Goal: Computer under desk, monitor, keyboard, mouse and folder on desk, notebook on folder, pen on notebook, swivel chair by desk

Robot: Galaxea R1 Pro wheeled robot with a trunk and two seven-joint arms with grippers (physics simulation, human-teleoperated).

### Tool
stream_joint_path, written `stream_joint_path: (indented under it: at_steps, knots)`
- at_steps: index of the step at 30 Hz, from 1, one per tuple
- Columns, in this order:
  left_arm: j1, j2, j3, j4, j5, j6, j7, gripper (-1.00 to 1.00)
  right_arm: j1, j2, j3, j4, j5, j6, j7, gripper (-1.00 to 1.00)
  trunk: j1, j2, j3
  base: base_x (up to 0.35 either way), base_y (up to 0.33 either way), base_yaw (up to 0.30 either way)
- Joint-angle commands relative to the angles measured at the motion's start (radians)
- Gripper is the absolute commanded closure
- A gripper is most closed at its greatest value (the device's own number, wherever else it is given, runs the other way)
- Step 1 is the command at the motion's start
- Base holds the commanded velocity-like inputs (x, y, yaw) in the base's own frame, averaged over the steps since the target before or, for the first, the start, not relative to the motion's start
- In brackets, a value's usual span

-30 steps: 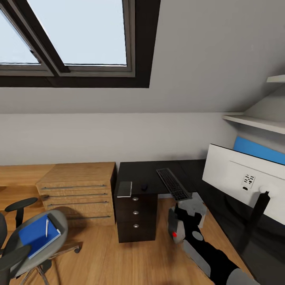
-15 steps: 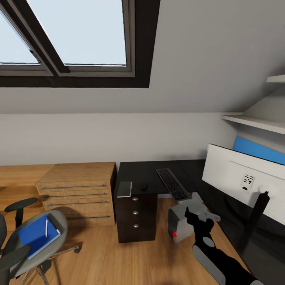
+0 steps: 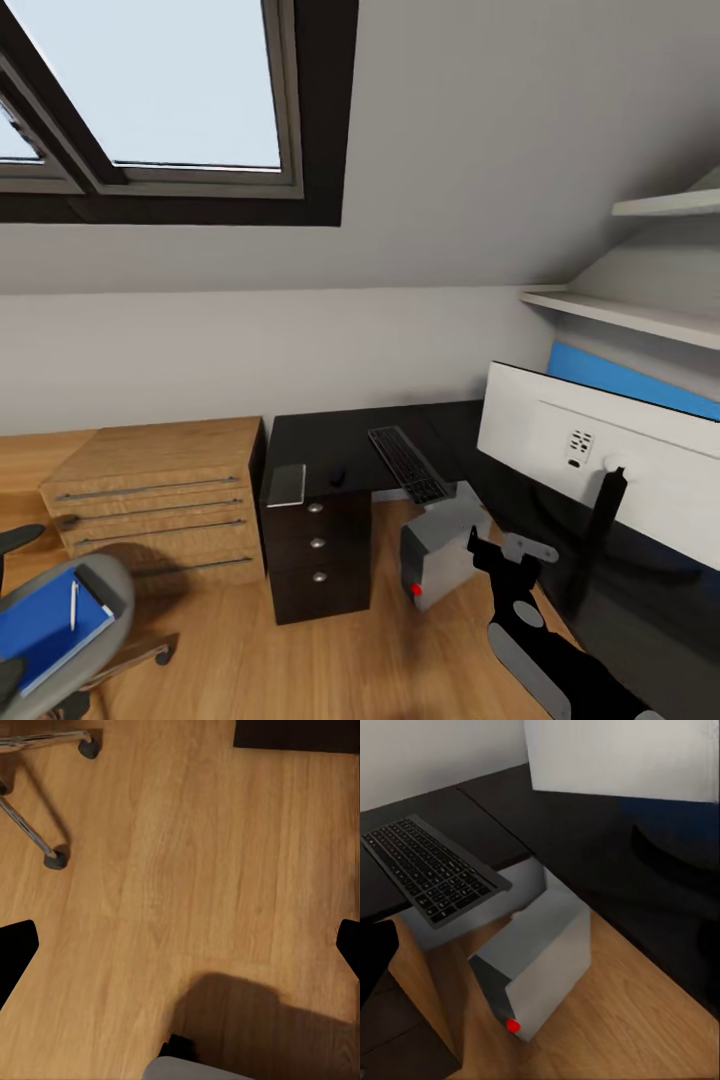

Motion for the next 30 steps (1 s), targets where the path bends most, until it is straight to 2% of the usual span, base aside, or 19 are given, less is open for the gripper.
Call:
stream_joint_path:
  at_steps: [1, 30]
  knots:
    - [0.0, 0.001, -0.008, -0.002, 0.007, -0.002, 0.006, -1.0, -0.001, -0.001, 0.005, 0.001, -0.009, -0.007, -0.004, -1.0, 0.0, -0.001, 0.0, 0.0, 0.0, -0.239]
    - [0.0, 0.002, -0.006, 0.0, 0.009, 0.0, 0.0, -1.0, -0.002, -0.001, 0.003, 0.054, -0.007, -0.021, 0.007, -1.0, 0.0, -0.001, 0.013, 0.0, 0.0, -0.277]
